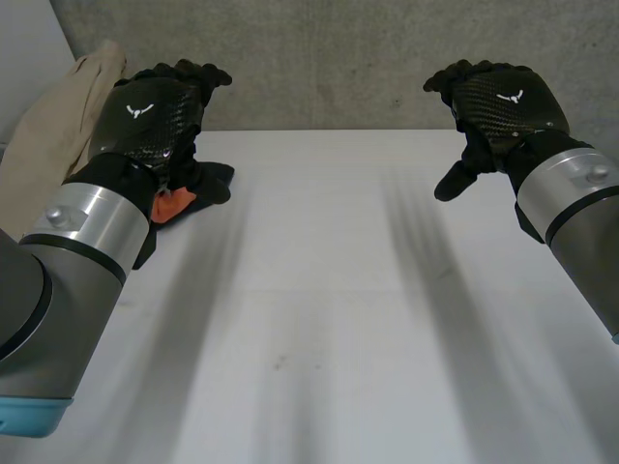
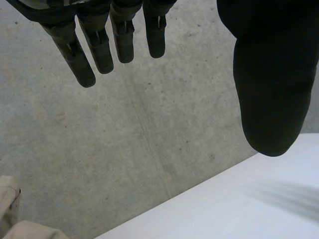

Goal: Fold the laundry.

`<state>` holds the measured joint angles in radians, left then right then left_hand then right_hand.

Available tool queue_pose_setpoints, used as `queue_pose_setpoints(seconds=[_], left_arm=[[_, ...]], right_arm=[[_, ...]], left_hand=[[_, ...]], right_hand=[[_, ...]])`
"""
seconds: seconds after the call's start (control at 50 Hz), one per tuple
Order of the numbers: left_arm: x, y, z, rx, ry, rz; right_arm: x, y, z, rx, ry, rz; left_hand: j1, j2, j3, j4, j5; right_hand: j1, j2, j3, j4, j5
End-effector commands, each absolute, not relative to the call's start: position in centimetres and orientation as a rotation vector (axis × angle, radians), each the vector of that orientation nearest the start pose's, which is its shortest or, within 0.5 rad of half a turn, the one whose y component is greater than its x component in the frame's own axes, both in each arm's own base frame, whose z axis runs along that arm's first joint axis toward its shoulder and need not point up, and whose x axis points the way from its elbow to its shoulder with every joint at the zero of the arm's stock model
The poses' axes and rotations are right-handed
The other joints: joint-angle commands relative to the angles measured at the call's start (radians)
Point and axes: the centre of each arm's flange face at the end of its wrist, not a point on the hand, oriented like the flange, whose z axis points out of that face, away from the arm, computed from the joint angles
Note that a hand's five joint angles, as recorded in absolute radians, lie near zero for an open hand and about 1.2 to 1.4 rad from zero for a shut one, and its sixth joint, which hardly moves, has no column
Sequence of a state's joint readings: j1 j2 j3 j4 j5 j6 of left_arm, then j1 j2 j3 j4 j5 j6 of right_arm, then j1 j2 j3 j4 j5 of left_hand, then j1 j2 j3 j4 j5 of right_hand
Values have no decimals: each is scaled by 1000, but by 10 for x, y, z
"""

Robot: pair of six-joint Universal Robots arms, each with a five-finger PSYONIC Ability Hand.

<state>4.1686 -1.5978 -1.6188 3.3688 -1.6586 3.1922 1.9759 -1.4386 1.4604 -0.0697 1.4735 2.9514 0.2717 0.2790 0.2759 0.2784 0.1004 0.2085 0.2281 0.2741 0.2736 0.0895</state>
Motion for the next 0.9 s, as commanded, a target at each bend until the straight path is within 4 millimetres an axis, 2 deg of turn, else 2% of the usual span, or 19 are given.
queue_pose_setpoints(seconds=[0.02,0.36,0.48,0.54,0.56,0.62,0.64,0.66,0.72,0.74,0.8,0.82,0.9], left_arm=[[-271,-213,305,554,2223,-2582],[-267,-218,298,536,2240,-2549],[-267,-220,303,529,2218,-2571],[-265,-228,309,504,2176,-2589],[-263,-233,311,490,2158,-2592],[-249,-267,307,429,2074,-2547],[-245,-277,303,421,2057,-2526],[-236,-296,298,406,2018,-2484],[-225,-322,289,406,1967,-2411],[-218,-337,281,421,1936,-2358],[-207,-361,267,447,1894,-2268],[-195,-379,256,450,1865,-2207],[-163,-419,229,447,1809,-2075]], right_arm=[[262,-261,304,-692,1919,-2096],[260,-263,303,-688,1931,-2097],[260,-263,302,-690,1931,-2095],[260,-264,302,-690,1933,-2093],[260,-264,301,-690,1935,-2092],[261,-264,301,-692,1933,-2091],[261,-264,301,-693,1933,-2092],[261,-264,301,-693,1932,-2093],[261,-264,301,-691,1932,-2092],[261,-264,301,-693,1932,-2093],[261,-264,301,-695,1932,-2091],[260,-264,301,-693,1933,-2092],[258,-267,300,-687,1945,-2093]], left_hand=[[-97,-104,-101,-104,-100],[-97,-104,-101,-104,-100],[-97,-104,-101,-104,-100],[-97,-104,-101,-104,-100],[-97,-104,-101,-104,-100],[-97,-104,-101,-104,-100],[-97,-104,-101,-104,-100],[-97,-104,-101,-104,-100],[-97,-104,-101,-104,-100],[-97,-104,-101,-104,-100],[-97,-104,-101,-104,-100],[-97,-104,-101,-104,-100],[-97,-104,-101,-104,-100]], right_hand=[[-34,-54,-100,-99,-89],[-34,-54,-100,-99,-89],[-34,-54,-100,-99,-89],[-34,-54,-100,-99,-89],[-34,-54,-100,-99,-89],[-34,-54,-100,-99,-89],[-34,-54,-100,-99,-89],[-34,-54,-100,-99,-89],[-34,-54,-100,-99,-89],[-34,-54,-100,-99,-89],[-34,-54,-100,-99,-89],[-34,-54,-100,-99,-89],[-34,-54,-100,-99,-89]])
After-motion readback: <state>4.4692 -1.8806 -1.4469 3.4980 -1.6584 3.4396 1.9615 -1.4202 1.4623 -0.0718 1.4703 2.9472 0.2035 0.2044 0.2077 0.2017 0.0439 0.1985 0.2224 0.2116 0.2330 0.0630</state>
